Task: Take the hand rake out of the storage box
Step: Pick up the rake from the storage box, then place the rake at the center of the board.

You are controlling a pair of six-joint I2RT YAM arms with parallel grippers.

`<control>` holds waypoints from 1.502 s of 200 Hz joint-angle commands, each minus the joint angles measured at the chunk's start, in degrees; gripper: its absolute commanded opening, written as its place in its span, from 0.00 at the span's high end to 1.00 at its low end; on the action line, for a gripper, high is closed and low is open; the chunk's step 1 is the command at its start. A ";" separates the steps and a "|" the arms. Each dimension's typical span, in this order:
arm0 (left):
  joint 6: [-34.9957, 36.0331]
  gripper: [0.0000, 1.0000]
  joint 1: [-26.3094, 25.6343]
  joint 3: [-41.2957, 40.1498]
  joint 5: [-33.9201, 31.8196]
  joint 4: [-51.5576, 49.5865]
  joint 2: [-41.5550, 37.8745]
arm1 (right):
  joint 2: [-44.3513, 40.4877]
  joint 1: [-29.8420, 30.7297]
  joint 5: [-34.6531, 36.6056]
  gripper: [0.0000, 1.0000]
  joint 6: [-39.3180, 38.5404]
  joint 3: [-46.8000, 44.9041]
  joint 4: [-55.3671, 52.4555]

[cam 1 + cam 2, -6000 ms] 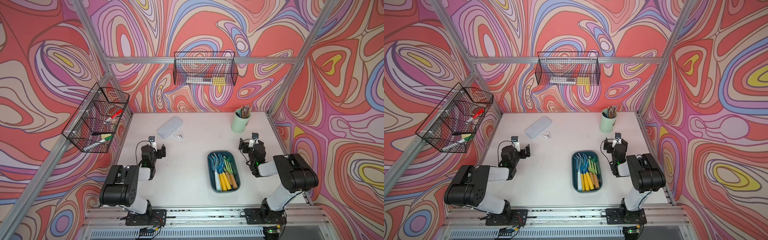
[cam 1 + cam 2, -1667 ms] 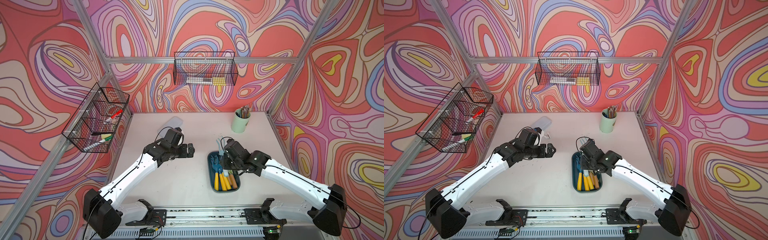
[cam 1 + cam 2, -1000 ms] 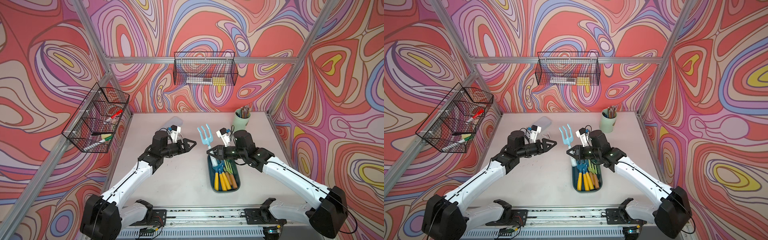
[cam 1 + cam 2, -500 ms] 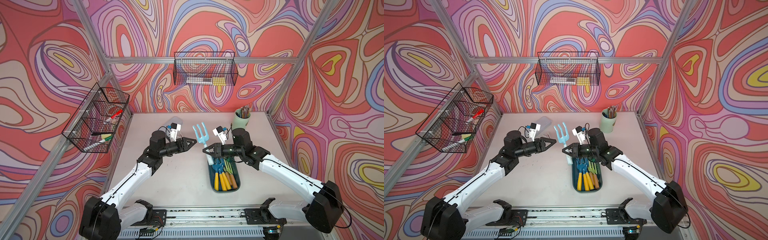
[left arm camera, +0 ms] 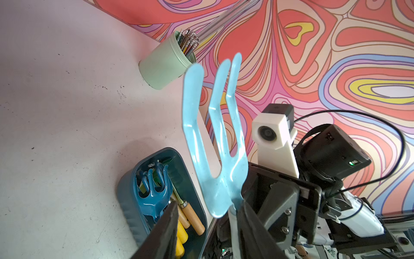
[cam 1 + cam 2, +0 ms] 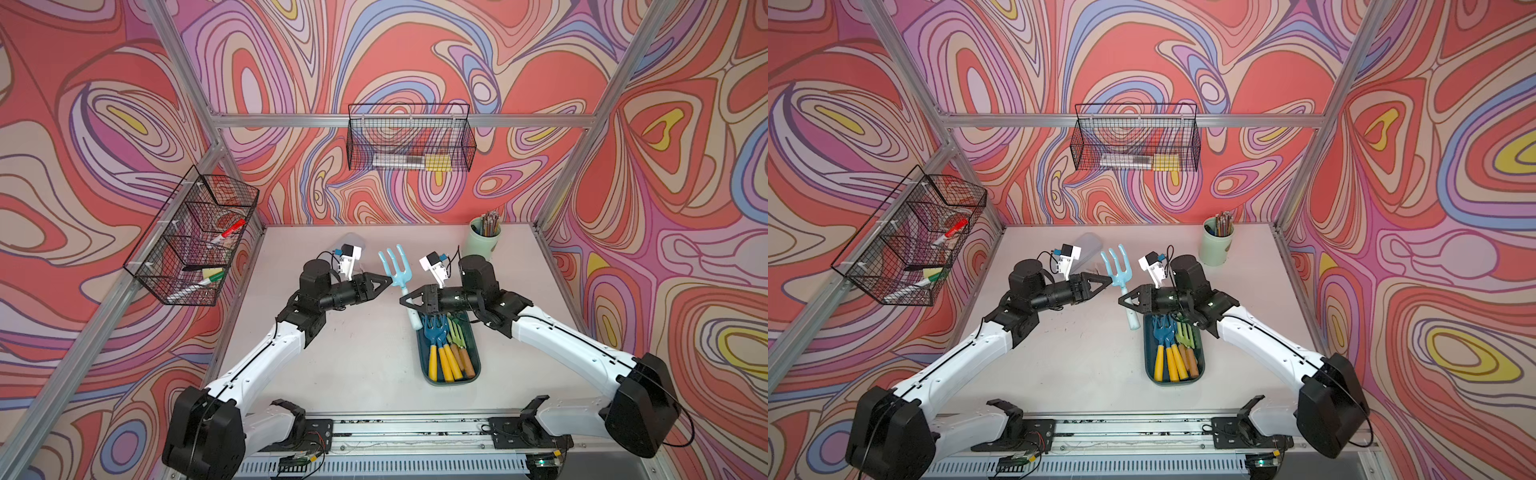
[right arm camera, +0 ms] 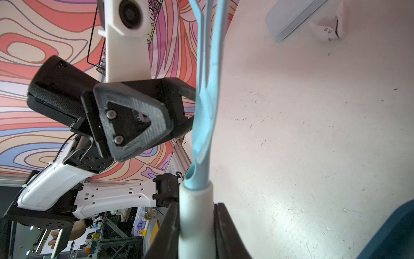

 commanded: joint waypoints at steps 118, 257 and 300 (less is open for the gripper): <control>-2.72 1.00 1.05 -1.36 1.66 6.30 0.42 | 4.49 2.36 -1.92 1.00 3.21 0.48 7.48; 21.39 1.00 16.42 3.21 0.41 -38.46 7.95 | -3.58 -0.17 14.43 0.38 -15.38 7.51 -23.88; 35.81 1.00 22.10 8.05 -4.56 -56.33 12.83 | -3.88 -0.20 13.87 0.39 -16.29 3.73 -20.70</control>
